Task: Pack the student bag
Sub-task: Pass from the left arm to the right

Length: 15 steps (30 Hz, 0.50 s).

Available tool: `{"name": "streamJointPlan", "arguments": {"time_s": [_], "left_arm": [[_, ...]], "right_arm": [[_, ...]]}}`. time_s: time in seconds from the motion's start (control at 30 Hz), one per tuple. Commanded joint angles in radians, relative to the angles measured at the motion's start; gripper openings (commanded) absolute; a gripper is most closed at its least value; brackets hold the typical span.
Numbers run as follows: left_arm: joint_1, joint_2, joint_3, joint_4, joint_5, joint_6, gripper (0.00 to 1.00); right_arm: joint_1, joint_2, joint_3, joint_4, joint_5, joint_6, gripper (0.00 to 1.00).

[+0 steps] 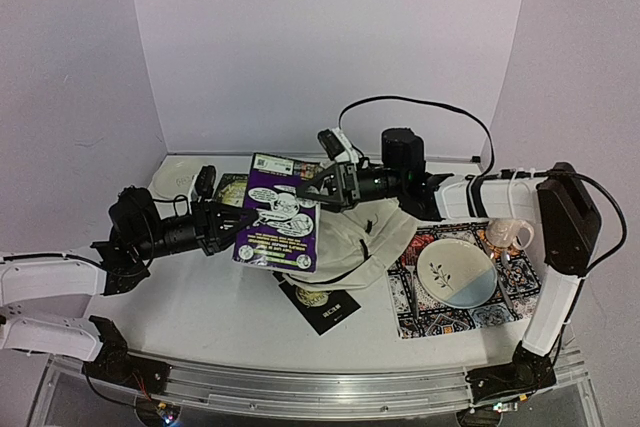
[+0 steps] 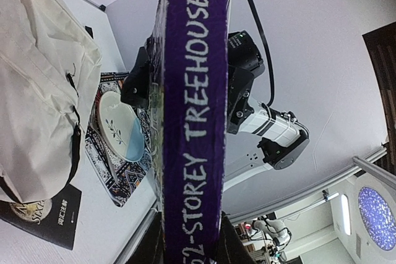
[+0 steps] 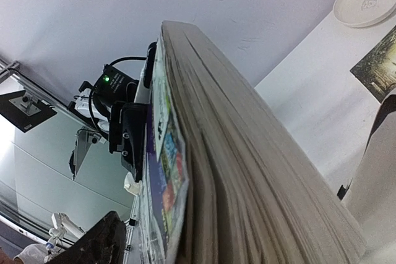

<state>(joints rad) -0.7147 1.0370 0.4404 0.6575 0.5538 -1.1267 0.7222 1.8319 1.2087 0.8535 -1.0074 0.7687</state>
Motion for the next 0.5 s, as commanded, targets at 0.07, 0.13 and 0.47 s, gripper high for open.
{"name": "streamJointPlan", "arguments": {"time_s": [0.07,0.13,0.47], "left_arm": [[-0.005,-0.009,0.002,0.13,-0.005,0.002,0.0],[-0.005,-0.003,-0.001,0.13,-0.007,0.0,0.0],[-0.005,0.04,-0.01,0.13,-0.03,-0.001,0.04]], "right_arm": [[-0.039,-0.086,-0.001,0.103,-0.061,0.031,0.66],[-0.043,-0.095,-0.006,0.112,-0.063,0.034,0.61],[-0.046,-0.095,-0.018,0.141,-0.023,0.087,0.12]]}}
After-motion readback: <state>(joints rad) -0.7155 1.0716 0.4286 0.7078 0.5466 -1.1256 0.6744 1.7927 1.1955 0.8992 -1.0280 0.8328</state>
